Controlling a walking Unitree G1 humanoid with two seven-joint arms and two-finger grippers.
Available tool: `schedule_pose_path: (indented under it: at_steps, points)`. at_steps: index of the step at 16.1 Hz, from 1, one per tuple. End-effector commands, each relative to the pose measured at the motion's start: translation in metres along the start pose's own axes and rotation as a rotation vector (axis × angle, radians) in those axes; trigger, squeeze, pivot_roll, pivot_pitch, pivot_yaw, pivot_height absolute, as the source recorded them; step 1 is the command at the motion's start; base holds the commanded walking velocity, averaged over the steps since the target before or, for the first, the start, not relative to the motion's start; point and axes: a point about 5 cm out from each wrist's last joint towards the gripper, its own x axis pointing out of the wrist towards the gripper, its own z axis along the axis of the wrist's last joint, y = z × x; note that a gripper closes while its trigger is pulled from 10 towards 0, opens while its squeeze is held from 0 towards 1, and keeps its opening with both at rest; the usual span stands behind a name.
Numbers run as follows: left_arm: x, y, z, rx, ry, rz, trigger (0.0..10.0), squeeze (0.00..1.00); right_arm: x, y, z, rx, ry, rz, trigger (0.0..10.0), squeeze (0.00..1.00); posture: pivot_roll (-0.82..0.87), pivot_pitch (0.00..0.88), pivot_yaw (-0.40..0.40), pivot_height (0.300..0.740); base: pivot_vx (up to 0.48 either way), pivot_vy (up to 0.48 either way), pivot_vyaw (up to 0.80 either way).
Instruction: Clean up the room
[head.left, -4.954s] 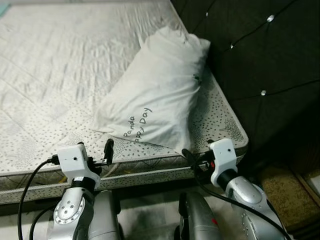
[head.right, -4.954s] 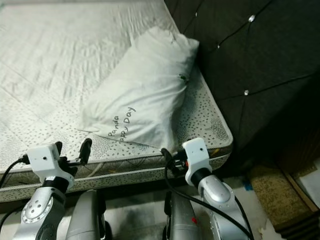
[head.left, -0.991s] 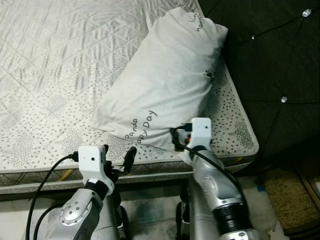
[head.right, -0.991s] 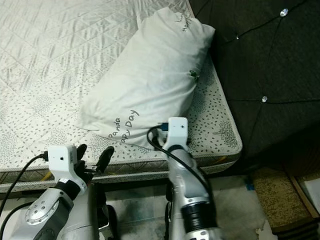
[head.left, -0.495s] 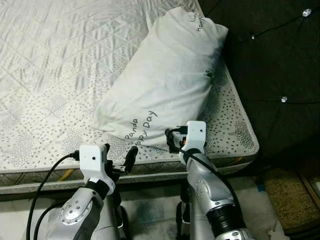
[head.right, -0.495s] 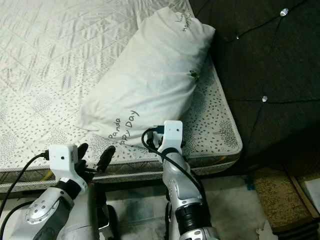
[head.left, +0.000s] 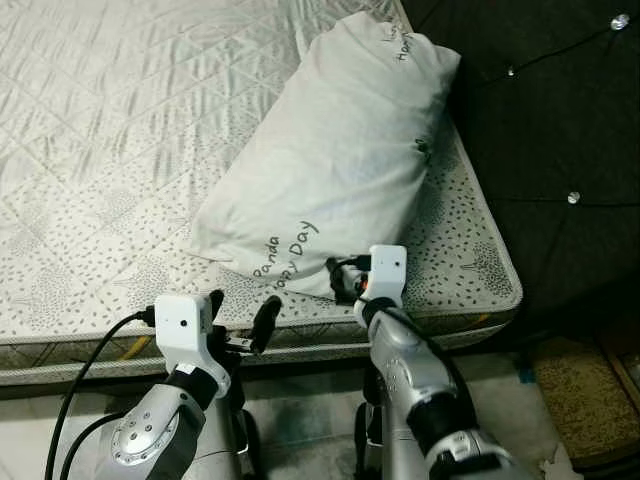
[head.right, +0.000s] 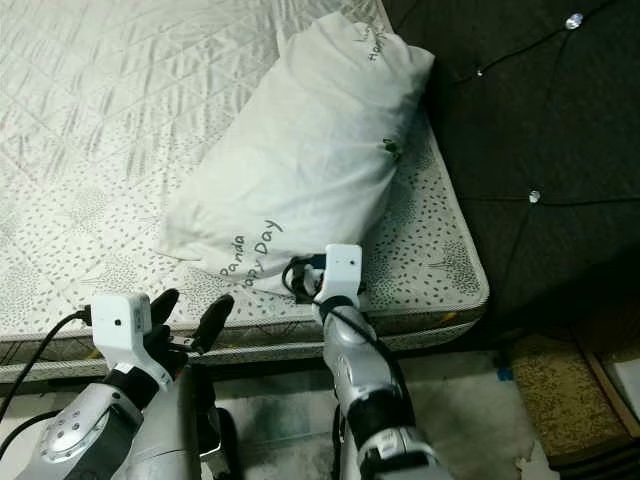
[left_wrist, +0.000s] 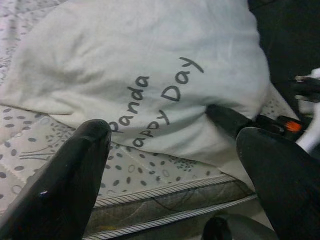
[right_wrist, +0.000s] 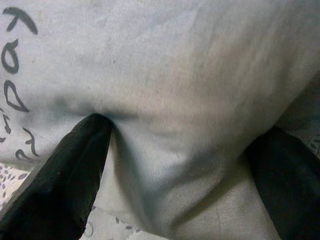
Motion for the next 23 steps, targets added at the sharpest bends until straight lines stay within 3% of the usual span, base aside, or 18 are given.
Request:
schedule_pose_path:
  at_steps: [1,3,4,5,23]
  points:
    - [-0.006,-0.003,-0.002,0.0,0.024,-0.012,10.0,0.0,0.007,0.043,0.014,0.083,-0.039,0.08,10.0,0.0,-0.02,0.295,-0.02,0.603,0.0,0.0,0.0]
    - [-0.01,-0.004,-0.002,0.0,0.031,-0.009,10.0,0.0,0.01,0.043,0.017,0.095,-0.052,0.066,10.0,0.0,0.0,0.302,-0.018,0.603,0.0,0.0,0.0]
    - [-0.013,-0.004,-0.004,0.002,0.041,-0.007,10.0,0.0,0.012,0.045,0.02,0.1,-0.062,0.065,3.4,0.0,0.01,0.306,-0.018,0.603,0.0,0.0,0.0]
    - [-0.016,-0.004,-0.004,0.001,0.048,-0.005,10.0,0.0,0.014,0.047,0.023,0.116,-0.073,0.06,0.0,0.0,0.01,0.309,-0.017,0.603,0.0,0.0,0.0]
    - [-0.011,-0.001,-0.002,0.034,0.044,0.037,10.0,0.0,0.018,0.027,0.022,0.1,-0.087,0.019,0.0,0.0,0.0,0.303,-0.024,0.603,0.0,0.0,0.0]
